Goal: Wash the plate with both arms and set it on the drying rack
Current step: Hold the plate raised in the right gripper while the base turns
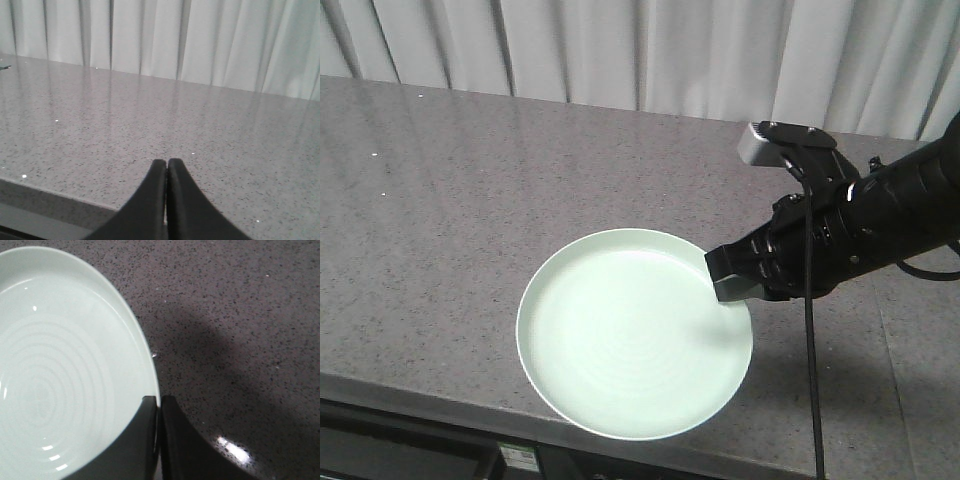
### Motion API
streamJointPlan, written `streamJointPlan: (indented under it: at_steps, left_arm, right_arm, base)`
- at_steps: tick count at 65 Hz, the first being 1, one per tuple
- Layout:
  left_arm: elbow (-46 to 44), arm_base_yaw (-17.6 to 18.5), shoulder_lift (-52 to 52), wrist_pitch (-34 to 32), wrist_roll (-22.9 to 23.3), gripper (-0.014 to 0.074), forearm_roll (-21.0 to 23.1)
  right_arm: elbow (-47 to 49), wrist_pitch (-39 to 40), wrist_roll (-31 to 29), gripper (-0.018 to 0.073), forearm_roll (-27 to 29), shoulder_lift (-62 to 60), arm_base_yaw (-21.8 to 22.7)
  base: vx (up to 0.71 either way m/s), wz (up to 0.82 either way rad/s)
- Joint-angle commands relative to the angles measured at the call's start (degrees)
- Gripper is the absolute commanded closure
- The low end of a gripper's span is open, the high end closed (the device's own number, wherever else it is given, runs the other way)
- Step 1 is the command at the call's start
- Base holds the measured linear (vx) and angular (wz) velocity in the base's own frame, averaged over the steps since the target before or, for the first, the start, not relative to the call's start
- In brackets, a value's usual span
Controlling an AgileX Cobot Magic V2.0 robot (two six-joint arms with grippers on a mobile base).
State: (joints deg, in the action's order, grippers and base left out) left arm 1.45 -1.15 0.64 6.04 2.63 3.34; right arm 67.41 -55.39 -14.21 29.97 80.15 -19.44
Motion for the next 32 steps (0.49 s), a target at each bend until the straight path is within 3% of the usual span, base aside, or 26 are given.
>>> streamJointPlan:
  at_steps: [1, 32]
  left_arm:
    - [-1.7, 0.1, 0.7, -4.4, 0.3, 0.0603, 0.1]
    - [-1.7, 0.1, 0.7, -4.4, 0.3, 0.0603, 0.1]
  right_arm:
    - [1.5, 1.7, -0.5, 0.0568, 2.0, -1.9, 0.2]
    - [1.5, 1.7, -0.4, 0.0568, 2.0, -1.9, 0.2]
  base:
    - [0.00, 0.25]
    - [-0.02, 0.33]
